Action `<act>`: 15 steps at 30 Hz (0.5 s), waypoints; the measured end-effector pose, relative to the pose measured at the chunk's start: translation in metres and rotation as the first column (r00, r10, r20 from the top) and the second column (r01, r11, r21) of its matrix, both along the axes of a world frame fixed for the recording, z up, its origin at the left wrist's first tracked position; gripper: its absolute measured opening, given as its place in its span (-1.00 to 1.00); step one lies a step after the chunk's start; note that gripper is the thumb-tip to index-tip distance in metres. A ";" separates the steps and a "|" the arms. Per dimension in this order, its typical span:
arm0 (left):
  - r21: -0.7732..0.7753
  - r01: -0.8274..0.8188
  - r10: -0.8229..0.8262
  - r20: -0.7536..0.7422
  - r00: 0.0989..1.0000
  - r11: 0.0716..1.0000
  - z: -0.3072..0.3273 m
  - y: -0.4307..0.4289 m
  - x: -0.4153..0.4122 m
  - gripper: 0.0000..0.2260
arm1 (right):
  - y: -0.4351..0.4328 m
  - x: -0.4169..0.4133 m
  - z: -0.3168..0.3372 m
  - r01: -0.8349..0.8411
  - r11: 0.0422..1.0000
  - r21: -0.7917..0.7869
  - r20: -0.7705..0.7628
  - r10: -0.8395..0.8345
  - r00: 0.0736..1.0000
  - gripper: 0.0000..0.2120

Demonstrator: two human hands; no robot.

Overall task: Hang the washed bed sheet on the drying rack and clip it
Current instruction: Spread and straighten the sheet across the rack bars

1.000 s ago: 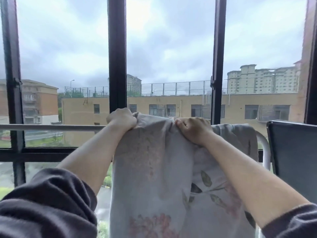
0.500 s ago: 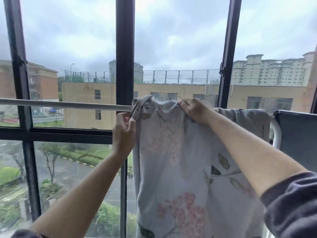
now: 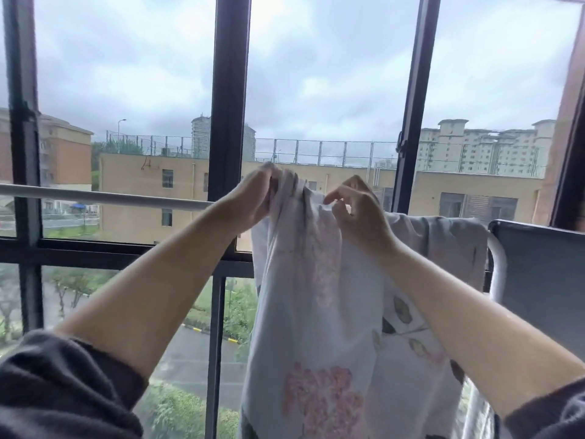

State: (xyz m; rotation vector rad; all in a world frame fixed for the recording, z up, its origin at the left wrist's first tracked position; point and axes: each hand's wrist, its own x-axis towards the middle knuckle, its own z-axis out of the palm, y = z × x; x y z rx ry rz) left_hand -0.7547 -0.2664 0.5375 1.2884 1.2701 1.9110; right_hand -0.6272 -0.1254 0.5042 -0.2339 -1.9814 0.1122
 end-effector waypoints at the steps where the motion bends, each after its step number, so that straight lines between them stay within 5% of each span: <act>1: -0.084 0.020 -0.024 -0.045 0.999 0.996 0.007 -0.001 -0.001 -0.71 | -0.011 0.003 0.001 -0.018 0.999 -0.044 -0.010 0.018 1.000 -0.87; 3: -0.260 -0.111 0.038 -0.269 0.962 0.959 0.018 0.000 -0.008 -0.67 | -0.035 0.004 0.001 -0.068 0.986 -0.153 0.078 0.081 0.994 -0.82; 5: -0.344 -0.294 0.024 -0.612 0.790 0.892 0.030 0.003 -0.011 -0.67 | -0.055 -0.006 0.000 0.052 0.989 -0.138 0.232 -0.019 0.973 -0.67; 7: -0.336 -0.410 -0.019 -0.792 0.610 0.848 0.038 0.008 -0.005 -0.69 | -0.062 -0.019 0.002 0.198 0.976 -0.094 0.270 -0.167 0.948 -0.65; 9: -0.292 -0.445 0.004 -0.832 0.554 0.846 0.043 0.013 0.005 -0.70 | -0.057 -0.025 0.008 0.203 0.952 -0.230 0.212 -0.154 0.965 -0.74; 12: -0.302 -0.370 0.016 -0.756 0.655 0.878 0.035 0.024 -0.004 -0.61 | -0.035 -0.019 0.016 0.064 0.827 -0.558 0.096 -0.012 0.995 -0.79; 15: -0.315 -0.467 -0.022 -0.846 0.533 0.826 0.020 0.029 -0.028 -0.58 | -0.001 -0.013 0.028 0.100 0.714 -0.693 0.060 -0.082 0.995 -0.77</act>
